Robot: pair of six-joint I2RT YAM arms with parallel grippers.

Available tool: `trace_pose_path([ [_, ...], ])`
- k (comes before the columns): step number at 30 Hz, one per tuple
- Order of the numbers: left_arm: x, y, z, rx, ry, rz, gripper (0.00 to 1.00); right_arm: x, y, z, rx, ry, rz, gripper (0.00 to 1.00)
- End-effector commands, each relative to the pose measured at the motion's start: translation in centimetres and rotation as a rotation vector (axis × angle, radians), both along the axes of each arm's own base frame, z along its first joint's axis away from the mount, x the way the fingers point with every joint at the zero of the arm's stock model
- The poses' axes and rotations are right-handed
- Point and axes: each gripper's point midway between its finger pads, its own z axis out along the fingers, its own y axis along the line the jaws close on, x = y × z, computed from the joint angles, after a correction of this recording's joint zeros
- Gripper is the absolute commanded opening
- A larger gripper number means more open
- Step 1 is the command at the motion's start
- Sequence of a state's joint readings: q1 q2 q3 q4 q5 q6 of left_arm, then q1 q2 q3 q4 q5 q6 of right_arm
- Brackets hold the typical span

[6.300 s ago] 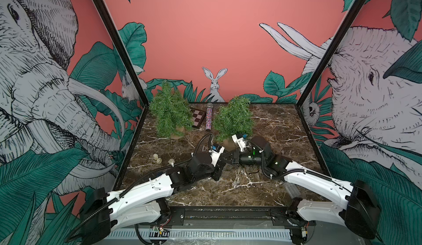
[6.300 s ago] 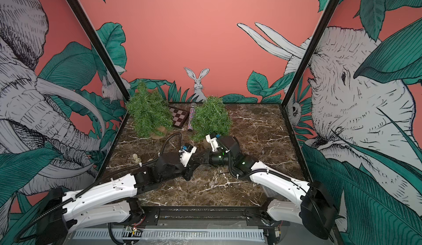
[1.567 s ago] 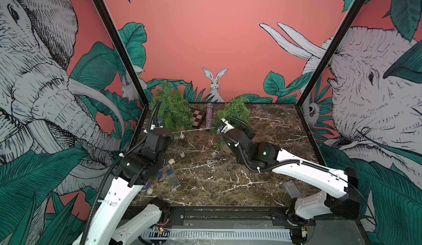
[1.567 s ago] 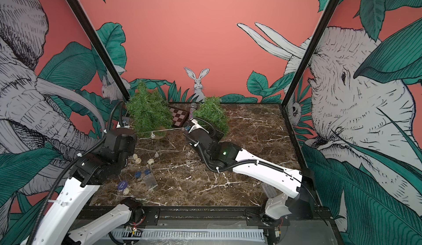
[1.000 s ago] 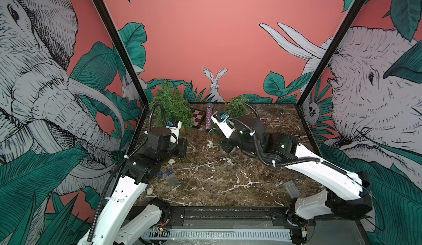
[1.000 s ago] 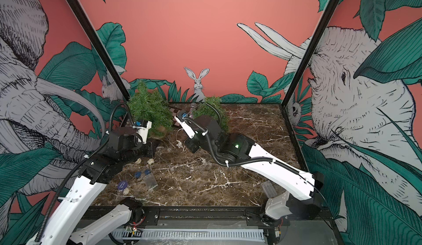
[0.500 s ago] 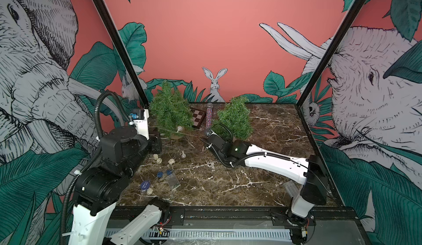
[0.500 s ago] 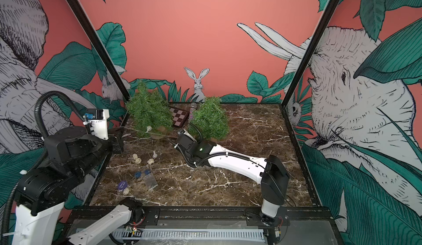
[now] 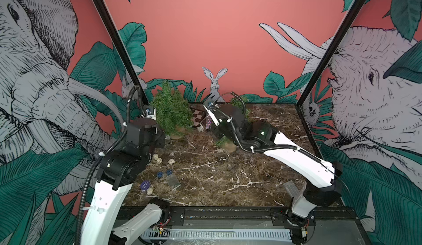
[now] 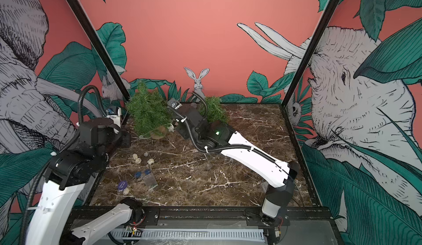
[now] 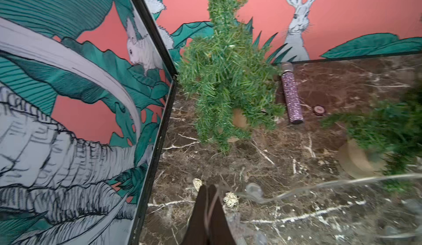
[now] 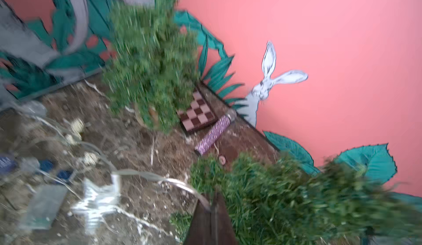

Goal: Wrap string light around the christmas tree
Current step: Pick up the light string from the center of the board.

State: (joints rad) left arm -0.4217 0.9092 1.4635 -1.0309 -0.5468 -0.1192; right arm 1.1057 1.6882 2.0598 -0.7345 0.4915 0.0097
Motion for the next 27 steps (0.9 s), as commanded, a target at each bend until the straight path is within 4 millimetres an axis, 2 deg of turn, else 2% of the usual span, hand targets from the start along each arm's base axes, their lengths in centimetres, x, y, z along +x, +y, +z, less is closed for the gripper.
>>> trace_pose_path([
  [1,-1.1,3.5,2.9,0.086,-0.1,0.157,0.0,0.5,0.1,2.0,0.006,-0.06,0.009,0.0],
  [4,-1.8,5.5,4.2,0.198,-0.113,0.24,0.0,0.4,0.2,4.1,0.091,-0.122,0.024,0.0],
  [6,-2.4,6.7,5.7,0.268,-0.143,0.298,0.0,0.8,0.6,3.7,0.066,-0.135,0.032,0.0],
  [9,-3.1,7.8,8.3,0.315,-0.213,0.354,0.0,2.2,0.6,1.9,-0.072,-0.137,-0.025,0.0],
  [11,-3.1,8.1,9.4,0.348,-0.229,0.377,0.0,2.5,0.9,2.3,-0.047,-0.152,0.007,0.0],
  [13,-2.6,7.8,9.9,0.351,-0.232,0.367,0.0,2.4,1.5,3.9,0.023,-0.145,0.068,0.0],
  [16,-1.4,6.1,9.1,0.275,-0.23,0.276,0.0,1.9,3.2,6.1,0.067,-0.117,0.178,0.0],
  [21,0.9,3.9,6.1,0.222,-0.143,0.187,0.0,1.3,6.3,8.9,0.162,-0.135,0.31,0.0],
  [24,1.6,3.1,5.4,0.198,-0.124,0.164,0.0,2.3,7.1,10.3,0.198,-0.216,0.318,0.0],
  [27,2.1,2.7,5.4,0.188,-0.124,0.152,0.0,3.1,6.8,12.9,0.281,-0.316,0.319,0.0],
])
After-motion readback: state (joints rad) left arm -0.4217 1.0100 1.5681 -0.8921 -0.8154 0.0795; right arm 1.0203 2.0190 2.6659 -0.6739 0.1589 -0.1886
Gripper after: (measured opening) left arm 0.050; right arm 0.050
